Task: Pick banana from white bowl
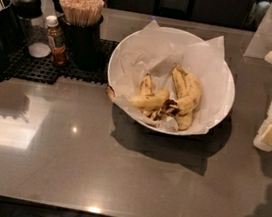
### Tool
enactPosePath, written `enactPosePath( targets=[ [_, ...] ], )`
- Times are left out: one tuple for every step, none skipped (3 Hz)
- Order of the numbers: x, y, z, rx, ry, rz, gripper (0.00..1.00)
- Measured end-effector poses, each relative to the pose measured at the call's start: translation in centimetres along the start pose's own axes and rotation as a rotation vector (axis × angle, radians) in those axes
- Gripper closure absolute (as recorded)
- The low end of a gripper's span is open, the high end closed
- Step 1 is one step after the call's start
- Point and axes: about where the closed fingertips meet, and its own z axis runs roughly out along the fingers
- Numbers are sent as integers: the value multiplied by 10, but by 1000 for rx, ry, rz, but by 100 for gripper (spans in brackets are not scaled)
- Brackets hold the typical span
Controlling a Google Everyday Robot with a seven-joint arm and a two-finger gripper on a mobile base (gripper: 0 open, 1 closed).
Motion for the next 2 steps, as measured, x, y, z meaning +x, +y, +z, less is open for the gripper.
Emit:
enactPosePath(
  targets=[
    [0,0,0,0,0,0,0],
    [-15,1,-1,-1,-19,-53,0]
  ],
)
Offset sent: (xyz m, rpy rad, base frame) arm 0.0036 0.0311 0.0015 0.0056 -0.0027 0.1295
